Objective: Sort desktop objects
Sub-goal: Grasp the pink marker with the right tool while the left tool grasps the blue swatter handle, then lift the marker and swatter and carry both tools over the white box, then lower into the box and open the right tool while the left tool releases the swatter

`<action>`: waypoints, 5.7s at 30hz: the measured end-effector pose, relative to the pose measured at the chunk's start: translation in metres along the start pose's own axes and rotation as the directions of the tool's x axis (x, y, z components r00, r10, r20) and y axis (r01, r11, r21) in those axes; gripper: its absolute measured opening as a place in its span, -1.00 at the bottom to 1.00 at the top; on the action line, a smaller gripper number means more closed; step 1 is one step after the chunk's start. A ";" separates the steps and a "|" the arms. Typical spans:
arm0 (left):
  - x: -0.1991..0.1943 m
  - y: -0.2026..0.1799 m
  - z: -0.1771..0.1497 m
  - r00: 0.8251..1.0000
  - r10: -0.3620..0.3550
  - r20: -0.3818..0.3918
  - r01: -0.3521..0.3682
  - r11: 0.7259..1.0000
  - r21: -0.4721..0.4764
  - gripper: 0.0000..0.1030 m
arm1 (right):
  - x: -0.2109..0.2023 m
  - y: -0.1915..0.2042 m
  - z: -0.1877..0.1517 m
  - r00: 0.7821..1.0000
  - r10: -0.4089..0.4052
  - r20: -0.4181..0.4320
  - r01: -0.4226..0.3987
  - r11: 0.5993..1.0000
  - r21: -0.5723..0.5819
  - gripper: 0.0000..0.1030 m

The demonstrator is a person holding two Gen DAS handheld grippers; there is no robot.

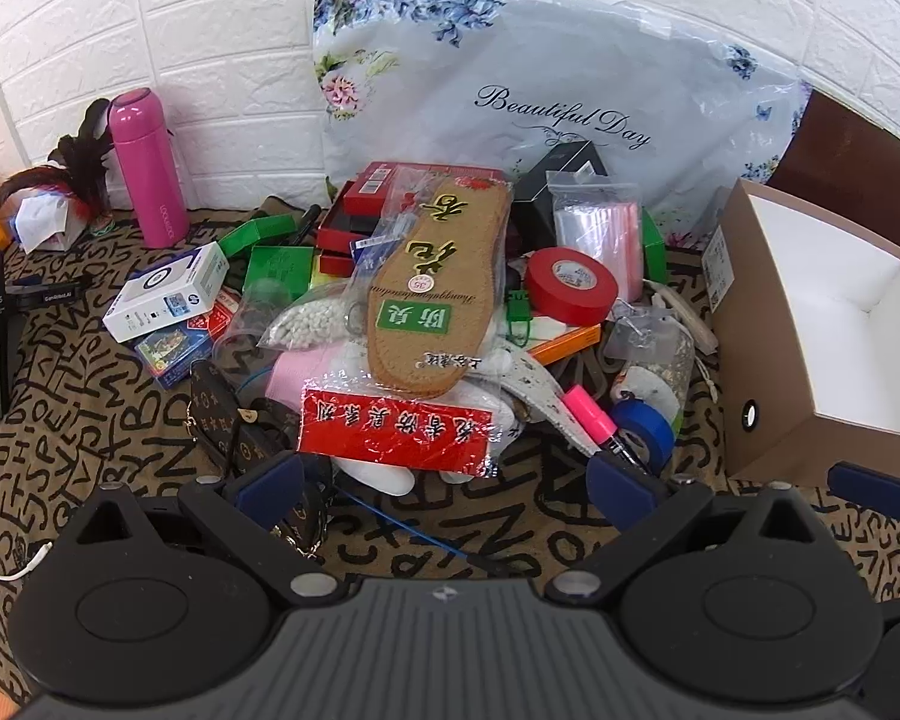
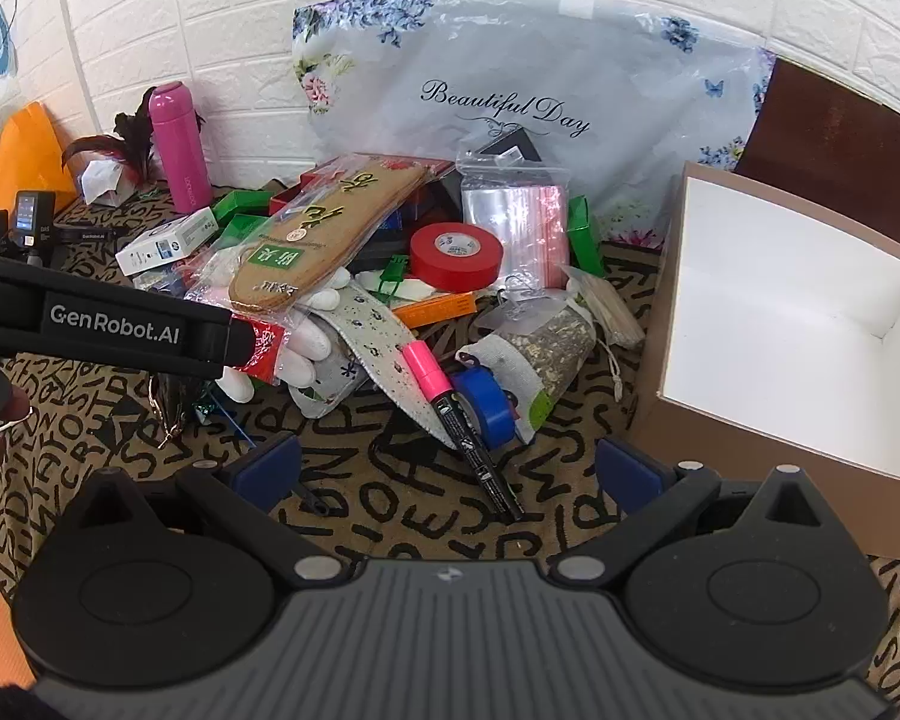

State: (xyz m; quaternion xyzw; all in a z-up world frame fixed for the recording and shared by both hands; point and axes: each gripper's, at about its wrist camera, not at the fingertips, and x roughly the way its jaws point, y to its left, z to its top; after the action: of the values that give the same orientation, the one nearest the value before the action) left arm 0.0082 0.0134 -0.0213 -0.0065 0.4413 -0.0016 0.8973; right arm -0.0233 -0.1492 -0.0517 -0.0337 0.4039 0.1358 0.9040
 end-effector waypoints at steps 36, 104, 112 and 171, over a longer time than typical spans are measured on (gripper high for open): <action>0.104 0.054 -0.028 0.952 -0.219 -0.213 0.176 0.963 -0.202 0.48 | 0.119 -0.007 -0.006 0.970 0.035 -0.241 -0.069 0.989 -0.134 0.78; -0.030 0.028 -0.030 0.946 -0.298 0.125 0.312 0.942 -0.121 -0.96 | -0.015 -0.059 -0.018 0.986 0.150 0.072 -0.148 0.988 -0.043 -0.74; -0.070 -0.003 -0.022 0.908 -0.380 0.179 0.387 0.922 -0.009 -0.96 | -0.051 -0.103 -0.013 0.981 0.058 0.184 -0.068 0.996 0.049 -0.74; 0.153 -0.246 0.092 0.764 -0.626 -0.159 0.642 0.762 0.087 0.74 | 0.084 -0.279 0.017 0.978 -0.200 -0.062 0.209 0.925 0.316 0.71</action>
State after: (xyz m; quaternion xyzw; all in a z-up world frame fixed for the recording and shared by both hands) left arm 0.1751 -0.2327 -0.0836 -0.0940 0.4648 -0.3358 0.8139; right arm 0.1190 -0.3959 -0.1161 0.0700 0.4280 -0.0271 0.9007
